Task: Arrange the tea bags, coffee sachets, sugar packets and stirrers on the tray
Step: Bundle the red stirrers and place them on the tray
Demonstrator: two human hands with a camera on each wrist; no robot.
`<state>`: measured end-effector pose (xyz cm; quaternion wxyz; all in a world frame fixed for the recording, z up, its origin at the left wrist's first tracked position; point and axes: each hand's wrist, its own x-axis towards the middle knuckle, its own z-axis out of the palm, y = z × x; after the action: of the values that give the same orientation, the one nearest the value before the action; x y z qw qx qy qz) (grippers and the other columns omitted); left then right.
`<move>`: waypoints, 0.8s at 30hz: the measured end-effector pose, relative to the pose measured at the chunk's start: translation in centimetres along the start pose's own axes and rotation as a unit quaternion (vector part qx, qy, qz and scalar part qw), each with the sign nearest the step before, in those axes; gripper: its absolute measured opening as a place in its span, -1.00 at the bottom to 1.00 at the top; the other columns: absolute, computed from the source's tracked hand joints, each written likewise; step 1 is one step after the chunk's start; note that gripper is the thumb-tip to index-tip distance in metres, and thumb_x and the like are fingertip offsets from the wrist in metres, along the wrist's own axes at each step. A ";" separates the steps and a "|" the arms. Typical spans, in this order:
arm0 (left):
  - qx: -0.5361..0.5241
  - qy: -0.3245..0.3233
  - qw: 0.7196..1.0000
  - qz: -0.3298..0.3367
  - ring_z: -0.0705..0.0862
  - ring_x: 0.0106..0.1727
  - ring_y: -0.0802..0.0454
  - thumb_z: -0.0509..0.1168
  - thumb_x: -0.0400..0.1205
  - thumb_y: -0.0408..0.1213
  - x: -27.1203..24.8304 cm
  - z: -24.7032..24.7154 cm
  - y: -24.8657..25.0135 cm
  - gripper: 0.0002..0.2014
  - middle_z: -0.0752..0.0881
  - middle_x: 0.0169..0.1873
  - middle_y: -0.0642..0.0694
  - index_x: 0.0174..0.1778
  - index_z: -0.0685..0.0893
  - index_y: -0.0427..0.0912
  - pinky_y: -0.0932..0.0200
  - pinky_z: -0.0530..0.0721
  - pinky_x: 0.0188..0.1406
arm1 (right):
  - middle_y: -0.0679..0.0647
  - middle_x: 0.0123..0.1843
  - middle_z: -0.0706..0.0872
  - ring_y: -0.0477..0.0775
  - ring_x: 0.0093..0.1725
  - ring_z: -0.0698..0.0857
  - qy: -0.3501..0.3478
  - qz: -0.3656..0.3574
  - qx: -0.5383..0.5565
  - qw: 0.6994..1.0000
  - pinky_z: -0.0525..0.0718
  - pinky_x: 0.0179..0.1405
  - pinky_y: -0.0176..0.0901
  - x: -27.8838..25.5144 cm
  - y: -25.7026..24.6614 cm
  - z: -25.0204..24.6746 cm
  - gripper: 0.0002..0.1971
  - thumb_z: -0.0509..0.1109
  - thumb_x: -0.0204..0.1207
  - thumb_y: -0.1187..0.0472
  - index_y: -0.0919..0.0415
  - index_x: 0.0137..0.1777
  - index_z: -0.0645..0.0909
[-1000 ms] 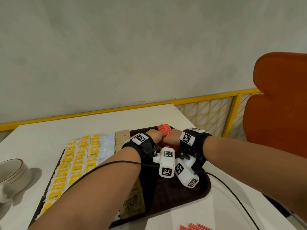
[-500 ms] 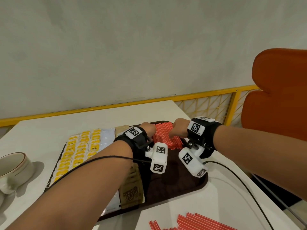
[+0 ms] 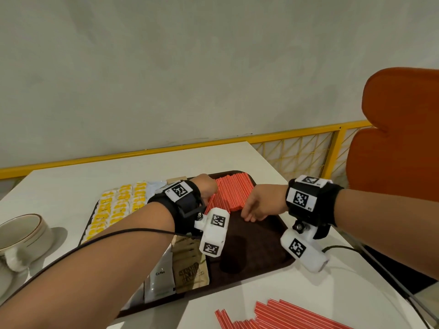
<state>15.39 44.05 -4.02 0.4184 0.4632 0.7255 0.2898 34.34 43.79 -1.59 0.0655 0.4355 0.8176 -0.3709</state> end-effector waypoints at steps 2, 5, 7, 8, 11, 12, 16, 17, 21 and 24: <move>0.016 -0.013 1.000 -0.001 0.52 -0.22 -0.06 0.12 0.67 -0.45 -0.3 0.2 0.1 -0.63 0.61 -0.07 -0.34 0.39 0.47 -0.52 -0.09 0.60 0.17 | 0.21 0.18 0.76 -0.17 -0.09 0.71 0.009 -0.026 -0.003 1.000 0.70 0.02 -0.35 0.2 0.0 0.4 -0.65 0.27 0.53 0.57 0.35 0.26 0.67; 0.027 -0.014 1.000 -0.006 0.46 -0.33 0.03 0.12 0.67 -0.45 -1.0 0.5 0.4 -0.74 0.52 -0.31 -0.12 0.21 0.61 -0.37 -0.02 0.53 0.08 | 0.02 0.09 0.77 -0.31 -0.11 0.68 -0.001 -0.068 -0.012 0.998 0.68 0.05 -0.41 0.5 -0.6 1.1 -0.61 0.27 0.53 0.57 0.31 0.30 0.66; 0.024 -0.009 1.000 -0.018 0.46 -0.34 0.04 0.10 0.68 -0.46 -1.1 0.6 0.6 -0.81 0.48 -0.35 -0.08 -0.20 0.55 -0.22 -0.04 0.56 0.13 | -0.14 0.00 0.73 -0.44 -0.19 0.62 0.004 -0.090 -0.047 0.995 0.56 -0.07 -0.61 0.5 -1.2 1.6 -0.60 0.27 0.54 0.54 0.25 0.31 0.66; 0.015 -0.007 1.000 -0.023 0.49 -0.31 0.02 0.09 0.68 -0.47 -1.1 0.7 0.6 -0.75 0.49 -0.35 -0.09 -0.31 0.47 -0.18 -0.07 0.58 0.18 | -0.11 0.03 0.73 -0.47 -0.22 0.59 0.012 -0.099 -0.061 0.993 0.49 -0.15 -0.70 0.7 -1.5 1.7 -0.61 0.27 0.55 0.53 0.24 0.31 0.66; -0.023 -0.002 0.999 -0.023 0.54 -0.25 -0.05 0.07 0.68 -0.48 -1.2 0.9 0.4 -0.72 0.51 -0.33 -0.12 -0.34 0.41 -0.16 -0.11 0.62 0.22 | 0.09 0.21 0.74 -0.33 -0.09 0.61 0.038 -0.114 -0.089 0.989 0.39 -0.28 -0.82 1.0 -2.1 1.6 -0.60 0.25 0.55 0.53 0.28 0.34 0.64; -0.038 -0.001 0.999 -0.024 0.54 -0.27 -0.05 0.07 0.69 -0.48 -1.2 1.0 0.3 -0.72 0.51 -0.33 -0.13 -0.34 0.41 -0.15 -0.10 0.63 0.19 | 0.11 0.25 0.73 -0.27 0.00 0.60 0.045 -0.113 -0.091 0.988 0.38 -0.27 -0.83 1.1 -2.1 1.5 -0.59 0.24 0.56 0.53 0.28 0.35 0.63; -0.097 -0.002 0.995 -0.021 0.53 -0.31 0.00 0.04 0.70 -0.49 -1.4 1.1 0.0 -0.71 0.50 -0.31 -0.12 -0.32 0.40 -0.14 0.03 0.66 -0.05 | 0.11 0.27 0.72 -0.22 0.05 0.64 0.051 -0.108 -0.069 0.990 0.51 -0.16 -0.74 1.5 -1.9 1.3 -0.58 0.24 0.56 0.54 0.27 0.37 0.61; -0.108 0.000 0.994 -0.020 0.52 -0.32 0.02 0.04 0.71 -0.49 -1.5 1.1 0.0 -0.70 0.49 -0.31 -0.11 -0.33 0.39 -0.14 0.09 0.64 -0.15 | 0.12 0.25 0.73 -0.23 -0.01 0.66 0.047 -0.104 -0.051 0.992 0.57 -0.11 -0.63 1.6 -1.7 1.4 -0.59 0.25 0.56 0.55 0.29 0.36 0.61; -0.135 0.008 0.991 -0.021 0.51 -0.34 0.03 0.04 0.72 -0.47 -1.6 1.0 0.1 -0.70 0.49 -0.31 -0.10 -0.33 0.39 -0.13 0.15 0.59 -0.29 | 0.16 0.17 0.77 -0.21 -0.08 0.72 0.032 -0.117 -0.047 0.991 0.68 0.02 -0.37 2.2 -1.8 1.8 -0.65 0.30 0.54 0.53 0.29 0.27 0.68; -0.148 0.020 0.988 -0.026 0.49 -0.36 0.04 0.04 0.72 -0.46 -1.8 0.9 0.1 -0.70 0.47 -0.34 -0.09 -0.34 0.39 -0.14 0.17 0.56 -0.36 | 0.16 0.16 0.78 0.01 0.13 0.74 0.032 -0.127 -0.062 0.989 0.67 0.11 -0.28 2.5 -2.3 1.9 -0.65 0.33 0.53 0.52 0.28 0.26 0.69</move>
<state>16.64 42.51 -3.77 0.4752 0.3713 0.6949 0.3917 30.64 43.35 -2.79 0.0181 0.3353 0.8892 -0.3109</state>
